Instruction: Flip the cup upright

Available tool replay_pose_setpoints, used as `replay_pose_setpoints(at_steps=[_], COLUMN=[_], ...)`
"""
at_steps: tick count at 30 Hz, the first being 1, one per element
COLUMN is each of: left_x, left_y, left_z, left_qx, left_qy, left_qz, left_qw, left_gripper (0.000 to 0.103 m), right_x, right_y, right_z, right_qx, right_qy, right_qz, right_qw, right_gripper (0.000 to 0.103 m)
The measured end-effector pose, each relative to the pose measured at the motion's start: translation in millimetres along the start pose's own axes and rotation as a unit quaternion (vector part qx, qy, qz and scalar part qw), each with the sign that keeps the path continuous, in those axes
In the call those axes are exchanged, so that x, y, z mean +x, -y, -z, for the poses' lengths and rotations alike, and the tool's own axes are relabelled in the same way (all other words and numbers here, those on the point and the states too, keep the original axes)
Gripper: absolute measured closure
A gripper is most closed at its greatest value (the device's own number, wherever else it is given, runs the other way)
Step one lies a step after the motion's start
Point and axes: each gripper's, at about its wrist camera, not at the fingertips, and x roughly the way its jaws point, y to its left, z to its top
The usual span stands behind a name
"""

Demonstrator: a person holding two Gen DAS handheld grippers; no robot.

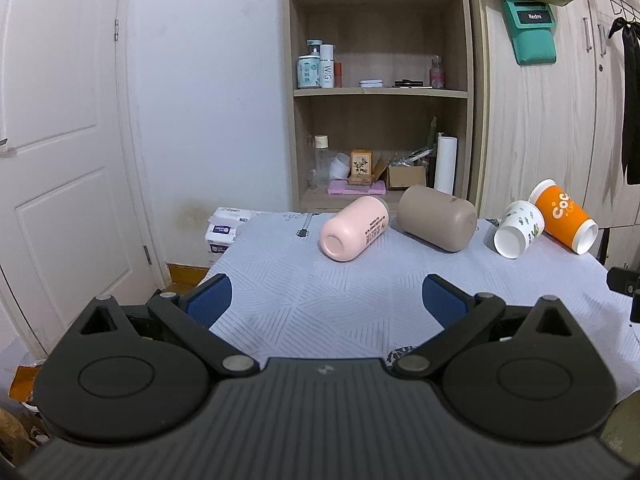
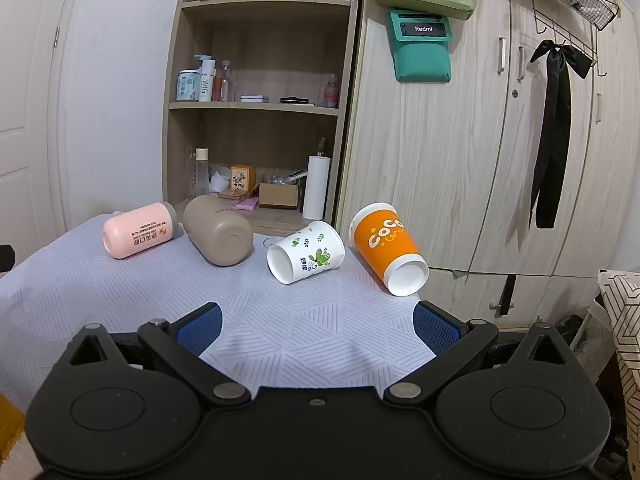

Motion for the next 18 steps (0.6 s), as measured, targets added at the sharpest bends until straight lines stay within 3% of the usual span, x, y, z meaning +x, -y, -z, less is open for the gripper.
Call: replay_pose_setpoints(at_steps=[18], left_x=[3.2], left_y=[6.9], left_z=[-1.4], left_qx=[0.014], left_qy=[-0.018], left_qz=[0.007], left_qw=[0.9997], left_gripper=[0.0], right_x=[1.3], right_y=[-0.4], right_z=[-0.3], right_qx=[-0.004], right_qy=[-0.009], right_qz=[-0.003], right_qw=[1.0], right_gripper=[0.0])
